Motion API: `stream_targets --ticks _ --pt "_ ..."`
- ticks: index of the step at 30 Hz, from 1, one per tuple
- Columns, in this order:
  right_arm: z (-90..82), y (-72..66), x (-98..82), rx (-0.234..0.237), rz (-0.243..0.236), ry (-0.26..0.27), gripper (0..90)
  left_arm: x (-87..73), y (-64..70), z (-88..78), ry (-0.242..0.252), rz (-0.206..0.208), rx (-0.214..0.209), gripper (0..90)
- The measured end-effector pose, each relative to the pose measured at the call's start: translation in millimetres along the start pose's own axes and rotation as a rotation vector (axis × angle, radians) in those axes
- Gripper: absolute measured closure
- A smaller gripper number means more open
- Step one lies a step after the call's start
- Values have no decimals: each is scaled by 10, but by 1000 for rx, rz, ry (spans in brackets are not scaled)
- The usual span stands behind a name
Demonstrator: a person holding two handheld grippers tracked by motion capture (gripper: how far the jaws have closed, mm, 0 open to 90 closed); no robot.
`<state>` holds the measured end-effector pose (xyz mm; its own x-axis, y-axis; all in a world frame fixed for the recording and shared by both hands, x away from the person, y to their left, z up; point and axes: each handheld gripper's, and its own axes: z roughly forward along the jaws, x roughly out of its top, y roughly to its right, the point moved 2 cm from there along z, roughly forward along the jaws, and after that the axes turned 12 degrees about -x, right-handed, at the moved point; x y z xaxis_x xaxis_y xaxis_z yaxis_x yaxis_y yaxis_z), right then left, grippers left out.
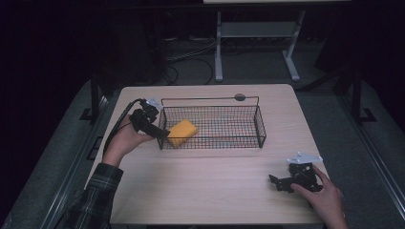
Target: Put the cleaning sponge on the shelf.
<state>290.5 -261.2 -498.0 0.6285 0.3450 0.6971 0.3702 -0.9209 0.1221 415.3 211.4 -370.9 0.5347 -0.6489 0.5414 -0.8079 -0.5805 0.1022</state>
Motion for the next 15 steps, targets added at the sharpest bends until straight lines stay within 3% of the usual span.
stream_targets --ticks 15 --pt "0 0 0 0 0 0 0 -453 160 -94 38 -22 25 169"
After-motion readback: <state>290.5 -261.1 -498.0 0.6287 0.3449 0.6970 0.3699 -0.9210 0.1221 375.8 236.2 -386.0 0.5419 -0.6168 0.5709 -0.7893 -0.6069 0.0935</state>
